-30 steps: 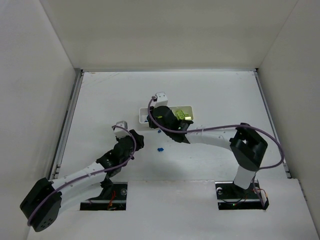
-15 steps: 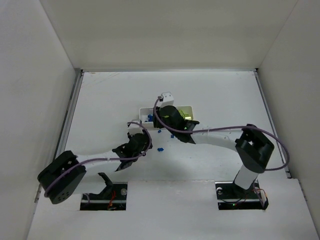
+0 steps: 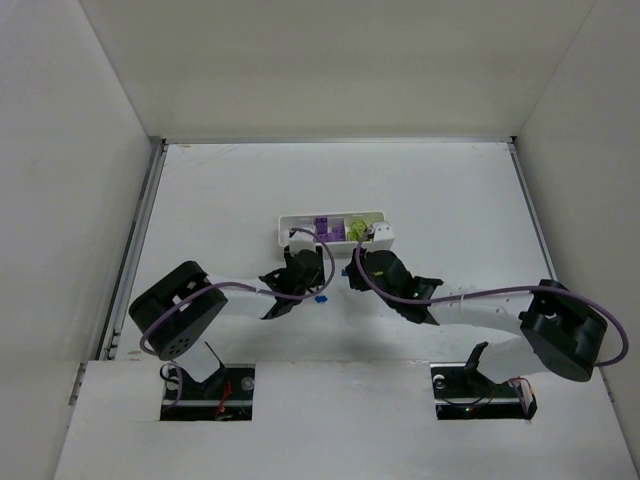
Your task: Sort the legos into containers by color
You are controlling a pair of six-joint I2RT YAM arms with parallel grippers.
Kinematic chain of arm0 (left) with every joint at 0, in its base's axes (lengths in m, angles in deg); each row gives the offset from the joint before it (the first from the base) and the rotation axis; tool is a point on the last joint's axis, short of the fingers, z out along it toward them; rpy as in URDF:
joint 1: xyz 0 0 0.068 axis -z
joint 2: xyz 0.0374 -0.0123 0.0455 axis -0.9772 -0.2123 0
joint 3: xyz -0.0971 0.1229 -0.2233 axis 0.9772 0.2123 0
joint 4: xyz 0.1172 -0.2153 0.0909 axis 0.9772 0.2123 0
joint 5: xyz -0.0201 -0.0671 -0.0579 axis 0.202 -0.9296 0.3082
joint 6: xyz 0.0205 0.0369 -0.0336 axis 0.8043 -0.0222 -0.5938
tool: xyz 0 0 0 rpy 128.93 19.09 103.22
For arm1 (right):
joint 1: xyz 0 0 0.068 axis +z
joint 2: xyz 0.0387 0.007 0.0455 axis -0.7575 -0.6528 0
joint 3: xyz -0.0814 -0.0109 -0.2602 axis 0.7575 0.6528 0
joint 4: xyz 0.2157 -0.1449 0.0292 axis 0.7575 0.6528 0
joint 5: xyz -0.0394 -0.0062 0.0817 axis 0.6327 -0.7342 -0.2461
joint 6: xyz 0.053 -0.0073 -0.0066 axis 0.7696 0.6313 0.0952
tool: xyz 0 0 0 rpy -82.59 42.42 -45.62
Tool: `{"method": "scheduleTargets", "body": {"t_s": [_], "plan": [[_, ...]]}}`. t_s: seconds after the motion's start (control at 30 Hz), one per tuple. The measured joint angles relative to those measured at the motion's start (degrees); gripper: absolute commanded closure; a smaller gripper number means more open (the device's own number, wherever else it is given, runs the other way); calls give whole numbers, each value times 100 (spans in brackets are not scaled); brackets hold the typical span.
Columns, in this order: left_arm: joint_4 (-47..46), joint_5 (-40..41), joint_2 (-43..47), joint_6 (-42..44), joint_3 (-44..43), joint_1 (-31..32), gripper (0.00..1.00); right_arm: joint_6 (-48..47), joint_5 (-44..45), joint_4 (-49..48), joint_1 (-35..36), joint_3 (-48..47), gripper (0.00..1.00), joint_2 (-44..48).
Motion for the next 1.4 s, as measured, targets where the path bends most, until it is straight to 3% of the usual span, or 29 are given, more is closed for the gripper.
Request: {"method": "scheduleTargets", "body": {"t_s": [0.43,0.67,0.83,1.0,1.23,1.4], "plan": [[-278,13,-612,356,-393,4,72,234,7,-280,92,369,62,74],[-306,87,-767,446,-535,68,89,264,13,-363,92,376,60,83],[-210,114,-713,455,-533,170,91,278,7,-363,92,376,55,46],[81,59,-184,341,-278,192,91,275,2,-293,92,299,46,-286],[354,-140,1180,166,-61,-114,90,267,4,-197,90,24,46,-800],[391,-382,1504,122,-74,-752,90,238,39,-120,92,-306,47,-1189]]}}
